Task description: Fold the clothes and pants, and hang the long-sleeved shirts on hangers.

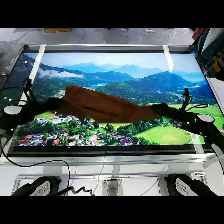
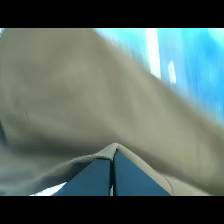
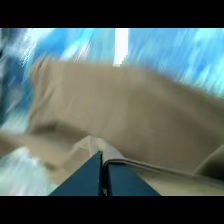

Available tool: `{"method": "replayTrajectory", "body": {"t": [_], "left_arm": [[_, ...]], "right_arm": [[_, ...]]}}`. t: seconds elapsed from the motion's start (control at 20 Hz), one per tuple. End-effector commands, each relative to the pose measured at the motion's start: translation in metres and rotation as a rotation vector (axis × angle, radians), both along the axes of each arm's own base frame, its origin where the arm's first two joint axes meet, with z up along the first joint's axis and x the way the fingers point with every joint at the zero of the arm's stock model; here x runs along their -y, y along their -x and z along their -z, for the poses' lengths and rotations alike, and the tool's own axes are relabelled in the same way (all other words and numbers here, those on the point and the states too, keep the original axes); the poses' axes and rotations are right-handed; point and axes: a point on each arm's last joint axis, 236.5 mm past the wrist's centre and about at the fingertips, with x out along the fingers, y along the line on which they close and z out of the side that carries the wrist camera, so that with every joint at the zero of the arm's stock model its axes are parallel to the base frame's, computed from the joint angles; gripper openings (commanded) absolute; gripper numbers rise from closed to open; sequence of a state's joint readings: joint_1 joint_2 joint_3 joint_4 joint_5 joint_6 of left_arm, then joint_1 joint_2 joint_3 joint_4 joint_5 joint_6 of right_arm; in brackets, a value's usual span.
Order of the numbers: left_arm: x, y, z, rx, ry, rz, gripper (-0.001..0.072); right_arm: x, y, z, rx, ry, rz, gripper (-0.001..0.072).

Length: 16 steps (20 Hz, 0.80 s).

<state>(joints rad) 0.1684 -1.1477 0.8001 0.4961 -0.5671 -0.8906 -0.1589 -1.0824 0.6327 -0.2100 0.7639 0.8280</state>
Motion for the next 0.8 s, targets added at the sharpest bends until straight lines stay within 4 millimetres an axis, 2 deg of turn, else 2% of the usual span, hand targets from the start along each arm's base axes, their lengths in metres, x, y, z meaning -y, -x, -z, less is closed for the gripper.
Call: {"method": "replayTrajectory", "body": {"t": [0.0,0.1,0.25,0.4,0.55,0.75], "left_arm": [[-0.038,-0.047,-0.017,0.128,0.007,-0.312,0.0008],[-0.022,-0.065,0.001,0.096,0.005,-0.279,0.0008],[-0.002,-0.095,0.021,0.068,0.004,-0.240,0.0010],[0.011,-0.120,0.030,0.068,0.004,-0.217,0.0011],[0.012,-0.133,0.041,0.057,0.003,-0.214,0.0012],[0.012,-0.134,0.056,0.034,0.000,-0.214,0.0012]], "right_arm": [[0.041,-0.045,-0.006,0.060,0.114,0.296,0.0015],[0.056,-0.051,0.006,0.017,0.091,0.395,0.0015],[0.059,-0.054,0.036,-0.073,0.058,0.430,0.0016],[0.059,-0.053,0.068,-0.148,0.059,0.435,0.0017],[0.055,-0.051,0.090,-0.207,0.044,0.433,0.0017],[0.056,-0.050,0.097,-0.222,0.046,0.436,0.0017]]}}
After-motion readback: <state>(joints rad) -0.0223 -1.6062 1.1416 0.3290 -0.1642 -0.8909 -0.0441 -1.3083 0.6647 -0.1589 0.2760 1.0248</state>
